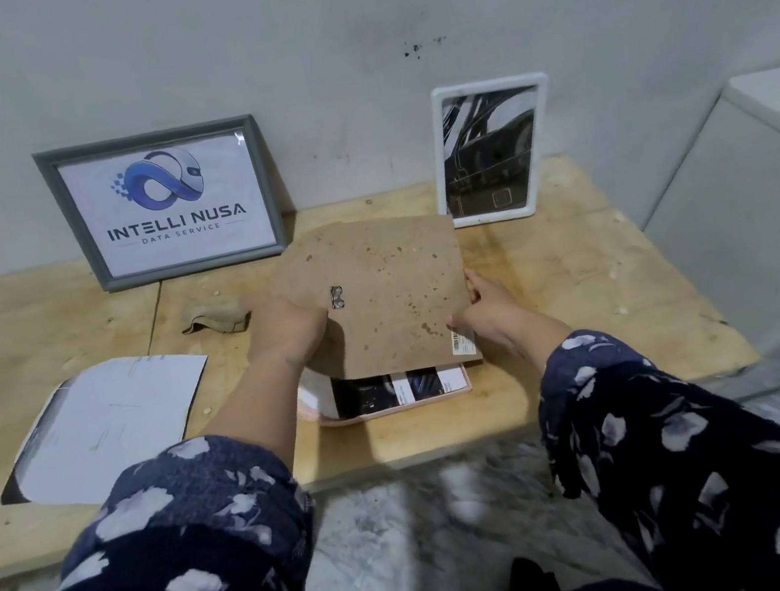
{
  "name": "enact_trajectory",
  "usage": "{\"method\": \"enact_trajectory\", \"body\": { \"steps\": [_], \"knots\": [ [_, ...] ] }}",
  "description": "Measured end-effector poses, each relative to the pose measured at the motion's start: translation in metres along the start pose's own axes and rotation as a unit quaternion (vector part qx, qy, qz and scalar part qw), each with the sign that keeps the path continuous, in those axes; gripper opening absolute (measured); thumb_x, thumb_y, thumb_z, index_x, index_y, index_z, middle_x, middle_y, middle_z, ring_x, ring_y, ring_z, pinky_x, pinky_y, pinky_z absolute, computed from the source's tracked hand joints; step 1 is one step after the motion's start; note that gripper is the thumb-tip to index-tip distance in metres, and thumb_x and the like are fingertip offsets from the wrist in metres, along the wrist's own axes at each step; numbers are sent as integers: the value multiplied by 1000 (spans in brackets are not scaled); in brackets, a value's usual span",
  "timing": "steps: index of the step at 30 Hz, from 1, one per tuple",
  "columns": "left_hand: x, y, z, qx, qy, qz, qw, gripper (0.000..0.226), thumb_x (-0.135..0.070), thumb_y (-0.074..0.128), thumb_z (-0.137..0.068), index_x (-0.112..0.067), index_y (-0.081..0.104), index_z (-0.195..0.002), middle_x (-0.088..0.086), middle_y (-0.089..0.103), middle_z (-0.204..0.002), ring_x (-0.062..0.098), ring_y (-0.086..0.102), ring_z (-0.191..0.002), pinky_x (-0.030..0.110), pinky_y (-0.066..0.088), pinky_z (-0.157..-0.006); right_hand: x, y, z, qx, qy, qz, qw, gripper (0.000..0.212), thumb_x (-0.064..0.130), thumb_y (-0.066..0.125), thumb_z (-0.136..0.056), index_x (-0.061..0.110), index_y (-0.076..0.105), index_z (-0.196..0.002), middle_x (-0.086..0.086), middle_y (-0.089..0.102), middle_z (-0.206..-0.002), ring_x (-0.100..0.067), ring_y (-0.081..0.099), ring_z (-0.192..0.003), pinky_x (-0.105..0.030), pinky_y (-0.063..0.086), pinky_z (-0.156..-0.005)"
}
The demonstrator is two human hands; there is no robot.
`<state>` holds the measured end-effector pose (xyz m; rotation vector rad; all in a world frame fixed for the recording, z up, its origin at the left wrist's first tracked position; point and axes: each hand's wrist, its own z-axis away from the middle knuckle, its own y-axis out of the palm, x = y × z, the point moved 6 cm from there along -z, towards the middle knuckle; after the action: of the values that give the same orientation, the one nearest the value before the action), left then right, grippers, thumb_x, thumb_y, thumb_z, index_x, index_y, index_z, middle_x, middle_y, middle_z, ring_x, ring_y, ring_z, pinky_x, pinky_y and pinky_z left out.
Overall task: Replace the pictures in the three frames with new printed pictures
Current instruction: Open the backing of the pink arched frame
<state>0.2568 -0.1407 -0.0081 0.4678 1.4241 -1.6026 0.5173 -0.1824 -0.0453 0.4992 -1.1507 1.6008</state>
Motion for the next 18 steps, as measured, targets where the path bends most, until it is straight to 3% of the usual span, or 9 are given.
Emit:
{"method": "enact_trajectory", "body": {
  "steps": [3, 9, 15, 18],
  "knots": [
    [-27, 21, 11, -25, 17, -14, 999, 81, -28, 74, -77, 0, 25, -135, 17, 49, -129, 34, 52, -118, 46, 46, -98, -3, -29, -4, -30, -1, 29, 999, 71, 1, 65, -78, 29, 40, -139, -7, 39, -137, -29, 49, -119, -48, 43, -104],
    [-42, 108, 36, -7, -23, -92, 995, 70, -19, 73, -70, 2, 42, -129, 19, 47, -133, 37, 46, -123, 48, 47, -98, -50, -106, -12, -74, 46, 169, 982, 75, -2, 67, -77, 18, 34, -142, -10, 29, -138, -34, 44, -122, -43, 40, -107],
    [-49, 186, 64, 67, 15, -184, 981, 73, -27, 74, -79, -3, 34, -135, 17, 36, -138, 35, 34, -130, 47, 40, -102, -96, -162, -22, -95, 81, 244, 962, 70, -3, 65, -77, 15, 36, -138, -9, 30, -134, -35, 40, -121, -41, 41, -100],
    [-55, 210, 75, 85, 62, -273, 956, 76, -37, 74, -81, -4, 33, -137, 15, 34, -139, 34, 34, -131, 45, 36, -103, -111, -176, -27, -104, 91, 255, 957, 69, -7, 63, -78, 14, 36, -138, -8, 30, -134, -35, 39, -121, -42, 41, -99]
  ]
}}
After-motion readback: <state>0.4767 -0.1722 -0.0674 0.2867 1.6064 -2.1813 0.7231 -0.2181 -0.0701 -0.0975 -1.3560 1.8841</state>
